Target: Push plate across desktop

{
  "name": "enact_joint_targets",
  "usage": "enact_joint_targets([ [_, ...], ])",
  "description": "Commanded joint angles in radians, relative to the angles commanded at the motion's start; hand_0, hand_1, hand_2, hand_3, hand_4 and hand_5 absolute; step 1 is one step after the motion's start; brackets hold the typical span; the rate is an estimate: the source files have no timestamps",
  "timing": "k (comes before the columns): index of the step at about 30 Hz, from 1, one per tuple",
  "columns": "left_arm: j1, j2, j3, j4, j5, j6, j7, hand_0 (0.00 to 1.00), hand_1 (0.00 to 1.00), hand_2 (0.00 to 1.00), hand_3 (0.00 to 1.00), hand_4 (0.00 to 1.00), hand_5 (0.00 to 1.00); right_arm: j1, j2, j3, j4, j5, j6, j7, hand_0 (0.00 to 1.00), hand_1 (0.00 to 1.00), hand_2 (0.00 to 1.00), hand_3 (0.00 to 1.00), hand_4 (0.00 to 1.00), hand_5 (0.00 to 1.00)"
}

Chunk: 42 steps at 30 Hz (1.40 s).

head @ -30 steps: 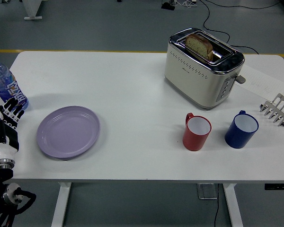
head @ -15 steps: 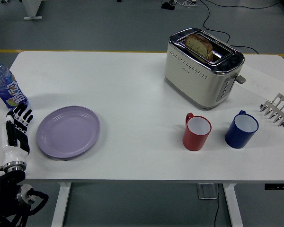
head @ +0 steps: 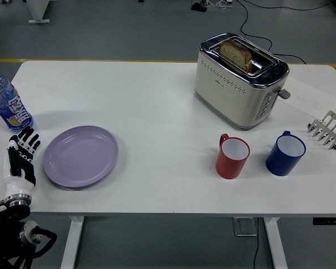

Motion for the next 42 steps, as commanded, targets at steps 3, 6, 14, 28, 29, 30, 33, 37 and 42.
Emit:
enact_joint_targets([
  [3, -0.004, 0.0, 0.002, 0.002, -0.002, 0.002, -0.003, 0.789, 0.797, 0.798, 0.703, 0.303, 0.998, 0.002, 0.0, -0.002, 0.0, 0.001, 0.001, 0.0, 0.586, 0.502, 0.613, 0.605, 0.347, 0.643],
  [6, -0.01, 0.0, 0.003, 0.004, -0.002, 0.005, -0.005, 0.789, 0.797, 0.796, 0.703, 0.302, 0.998, 0.005, 0.0, 0.0, 0.0, -0.002, 0.001, -0.001, 0.585, 0.503, 0.613, 0.604, 0.346, 0.642],
  [14, -0.029, 0.0, 0.013, 0.016, 0.001, 0.01, -0.008, 0.787, 0.797, 0.796, 0.702, 0.302, 0.998, 0.011, 0.0, 0.005, 0.0, -0.013, 0.001, -0.003, 0.584, 0.502, 0.613, 0.604, 0.344, 0.641],
  [28, -0.035, 0.0, 0.033, 0.033, 0.008, 0.0, 0.005, 0.778, 0.791, 0.789, 0.699, 0.302, 0.998, 0.014, 0.0, 0.011, 0.0, -0.026, 0.0, -0.008, 0.584, 0.503, 0.612, 0.604, 0.343, 0.64],
  [29, -0.035, 0.0, 0.036, 0.034, 0.009, -0.001, 0.006, 0.778, 0.791, 0.789, 0.699, 0.302, 0.998, 0.015, 0.0, 0.011, 0.0, -0.026, 0.0, -0.008, 0.584, 0.503, 0.612, 0.604, 0.343, 0.64],
  [30, -0.035, 0.0, 0.041, 0.034, 0.008, -0.002, 0.007, 0.778, 0.791, 0.789, 0.699, 0.302, 0.998, 0.015, 0.0, 0.012, 0.0, -0.026, 0.0, -0.008, 0.584, 0.503, 0.612, 0.604, 0.343, 0.64],
  [33, -0.036, 0.0, 0.051, 0.035, 0.008, -0.003, 0.007, 0.778, 0.791, 0.789, 0.699, 0.302, 0.998, 0.015, 0.0, 0.012, 0.0, -0.028, 0.0, -0.008, 0.584, 0.503, 0.612, 0.604, 0.343, 0.64],
  [37, -0.037, 0.0, 0.07, 0.034, 0.003, -0.002, 0.007, 0.775, 0.788, 0.787, 0.697, 0.306, 0.998, 0.016, 0.0, 0.013, 0.0, -0.029, 0.001, -0.008, 0.584, 0.503, 0.612, 0.604, 0.342, 0.641],
  [42, -0.04, 0.0, 0.1, 0.029, -0.003, -0.002, 0.008, 0.773, 0.787, 0.786, 0.696, 0.305, 0.998, 0.016, 0.0, 0.014, 0.0, -0.031, 0.001, -0.008, 0.584, 0.503, 0.612, 0.604, 0.342, 0.641],
])
